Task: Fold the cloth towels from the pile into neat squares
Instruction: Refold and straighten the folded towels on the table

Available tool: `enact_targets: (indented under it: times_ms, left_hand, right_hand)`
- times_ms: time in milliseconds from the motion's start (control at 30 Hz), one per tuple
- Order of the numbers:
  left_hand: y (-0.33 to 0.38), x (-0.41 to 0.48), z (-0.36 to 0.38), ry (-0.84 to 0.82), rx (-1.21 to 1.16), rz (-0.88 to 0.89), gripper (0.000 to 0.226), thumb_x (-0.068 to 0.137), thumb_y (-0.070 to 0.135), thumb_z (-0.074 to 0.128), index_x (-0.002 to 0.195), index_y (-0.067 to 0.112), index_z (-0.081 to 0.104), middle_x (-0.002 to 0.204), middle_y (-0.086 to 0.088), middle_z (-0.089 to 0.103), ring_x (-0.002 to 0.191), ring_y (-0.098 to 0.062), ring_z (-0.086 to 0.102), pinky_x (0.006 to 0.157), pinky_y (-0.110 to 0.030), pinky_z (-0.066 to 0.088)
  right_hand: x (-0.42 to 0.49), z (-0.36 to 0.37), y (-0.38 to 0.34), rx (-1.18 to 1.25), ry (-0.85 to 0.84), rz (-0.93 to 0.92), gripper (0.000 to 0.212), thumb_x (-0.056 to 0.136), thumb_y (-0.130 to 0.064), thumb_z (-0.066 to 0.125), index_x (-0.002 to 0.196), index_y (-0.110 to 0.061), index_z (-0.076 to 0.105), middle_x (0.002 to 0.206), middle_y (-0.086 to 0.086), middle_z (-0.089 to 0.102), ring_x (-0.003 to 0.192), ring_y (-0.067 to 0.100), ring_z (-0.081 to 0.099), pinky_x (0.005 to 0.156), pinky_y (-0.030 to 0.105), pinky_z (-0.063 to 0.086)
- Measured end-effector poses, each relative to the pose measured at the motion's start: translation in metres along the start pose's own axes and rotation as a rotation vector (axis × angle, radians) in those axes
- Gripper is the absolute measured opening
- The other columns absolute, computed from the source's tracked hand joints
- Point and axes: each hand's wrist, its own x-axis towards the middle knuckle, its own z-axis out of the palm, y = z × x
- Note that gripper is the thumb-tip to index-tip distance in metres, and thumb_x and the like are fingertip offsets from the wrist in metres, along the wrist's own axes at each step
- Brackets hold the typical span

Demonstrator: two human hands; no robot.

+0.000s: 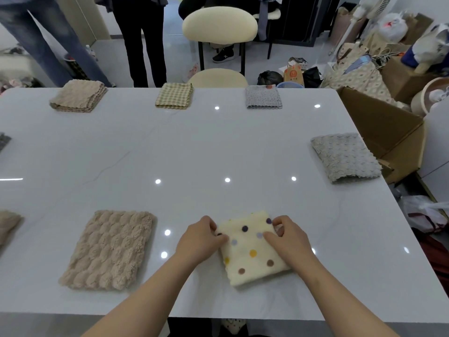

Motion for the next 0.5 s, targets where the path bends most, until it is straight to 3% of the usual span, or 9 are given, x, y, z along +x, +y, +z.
enact_targets:
  times_ms: [100, 200, 333, 400, 500]
  left_hand:
    - [0.003, -0.002, 0.005, -0.011, -0.080, 0.064, 0.020, 0.083, 0.021, 0.059, 0.103, 0.019, 0.055, 0.081, 0.009, 0.056, 0.078, -0.010, 0.054, 0.068, -0.021, 0.046]
    - [0.006, -0.002, 0.008, 0.041, -0.141, 0.117, 0.025, 0.086, 0.016, 0.056, 0.111, 0.021, 0.054, 0.084, 0.009, 0.055, 0.080, -0.011, 0.055, 0.074, -0.023, 0.047]
    - [0.004, -0.005, 0.008, 0.056, -0.118, 0.231, 0.038, 0.087, 0.017, 0.055, 0.122, 0.027, 0.042, 0.103, 0.004, 0.045, 0.074, -0.011, 0.052, 0.074, -0.025, 0.047]
    - [-0.001, -0.006, 0.007, -0.029, -0.033, 0.280, 0.034, 0.087, 0.024, 0.057, 0.119, 0.030, 0.045, 0.108, 0.005, 0.036, 0.074, -0.008, 0.051, 0.079, -0.023, 0.049]
    - [-0.005, -0.007, 0.005, -0.169, 0.026, 0.305, 0.041, 0.081, 0.031, 0.066, 0.118, 0.032, 0.049, 0.114, 0.006, 0.029, 0.083, -0.006, 0.047, 0.084, -0.019, 0.044]
  right_hand:
    - [0.001, -0.001, 0.000, -0.051, -0.021, 0.017, 0.006, 0.084, -0.015, 0.052, 0.085, -0.009, 0.051, 0.074, -0.001, 0.046, 0.066, 0.014, 0.041, 0.056, 0.022, 0.032]
    - [0.000, -0.001, 0.001, -0.050, -0.046, 0.031, 0.009, 0.081, -0.015, 0.054, 0.082, -0.010, 0.046, 0.071, -0.001, 0.044, 0.065, 0.014, 0.040, 0.056, 0.024, 0.032]
    - [-0.003, -0.006, 0.003, 0.014, -0.065, 0.043, 0.031, 0.082, -0.019, 0.059, 0.104, -0.026, 0.037, 0.073, -0.004, 0.049, 0.067, 0.010, 0.048, 0.056, 0.022, 0.036]
    - [-0.007, -0.007, 0.004, 0.025, -0.075, 0.002, 0.044, 0.083, -0.019, 0.059, 0.110, -0.036, 0.029, 0.072, -0.003, 0.048, 0.066, 0.011, 0.049, 0.056, 0.021, 0.037]
    - [-0.013, -0.007, 0.007, -0.031, -0.118, -0.093, 0.048, 0.082, -0.020, 0.059, 0.116, -0.042, 0.033, 0.085, -0.006, 0.048, 0.070, 0.006, 0.049, 0.060, 0.016, 0.037]
